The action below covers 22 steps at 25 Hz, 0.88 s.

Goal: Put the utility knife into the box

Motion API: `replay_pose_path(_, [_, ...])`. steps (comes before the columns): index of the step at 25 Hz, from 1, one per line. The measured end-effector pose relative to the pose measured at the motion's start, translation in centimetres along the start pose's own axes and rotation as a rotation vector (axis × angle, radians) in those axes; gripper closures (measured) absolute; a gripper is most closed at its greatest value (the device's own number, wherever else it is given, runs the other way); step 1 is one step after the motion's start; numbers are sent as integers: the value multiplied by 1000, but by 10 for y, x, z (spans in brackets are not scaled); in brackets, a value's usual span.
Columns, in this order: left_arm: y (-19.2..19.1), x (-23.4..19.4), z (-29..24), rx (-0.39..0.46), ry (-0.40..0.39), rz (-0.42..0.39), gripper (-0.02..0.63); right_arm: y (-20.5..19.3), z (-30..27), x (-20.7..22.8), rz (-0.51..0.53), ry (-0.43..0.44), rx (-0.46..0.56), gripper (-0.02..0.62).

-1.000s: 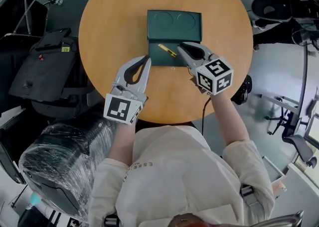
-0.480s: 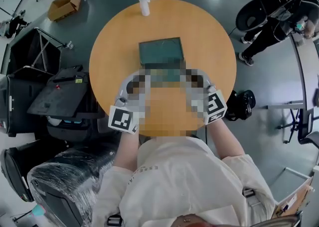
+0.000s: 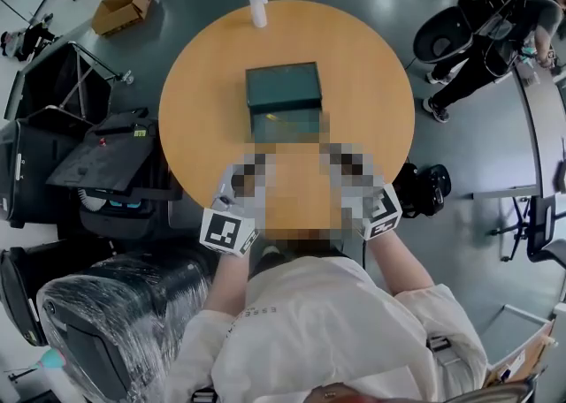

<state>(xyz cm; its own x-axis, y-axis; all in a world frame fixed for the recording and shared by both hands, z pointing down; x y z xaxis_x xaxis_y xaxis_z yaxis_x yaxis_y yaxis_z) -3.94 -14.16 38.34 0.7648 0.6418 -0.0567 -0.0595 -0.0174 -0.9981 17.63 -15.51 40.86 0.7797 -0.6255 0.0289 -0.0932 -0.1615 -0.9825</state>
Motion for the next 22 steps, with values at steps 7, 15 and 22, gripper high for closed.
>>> replay_pose_path(7, [6,20,63,14,-21,-24,589,3,34,-53,41,-42,17,603])
replay_pose_path(15, [7,55,168,11,-41,-13,589,5,101,-147,53,-113,53,603])
replay_pose_path(22, [4,88,239,11,-81,11,589,-12,155,-214,34,-162,23,603])
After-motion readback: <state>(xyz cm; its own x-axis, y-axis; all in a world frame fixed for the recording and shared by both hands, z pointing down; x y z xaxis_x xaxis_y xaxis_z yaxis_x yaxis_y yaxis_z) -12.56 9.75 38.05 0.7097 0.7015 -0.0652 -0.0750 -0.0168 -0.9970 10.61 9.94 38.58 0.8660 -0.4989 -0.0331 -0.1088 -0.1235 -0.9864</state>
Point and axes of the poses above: the fingertips, and each gripper's own axes: z backward along the fingers, x to its right, y out of its top, the point moved 9 cm from there along z, backward along the fingers
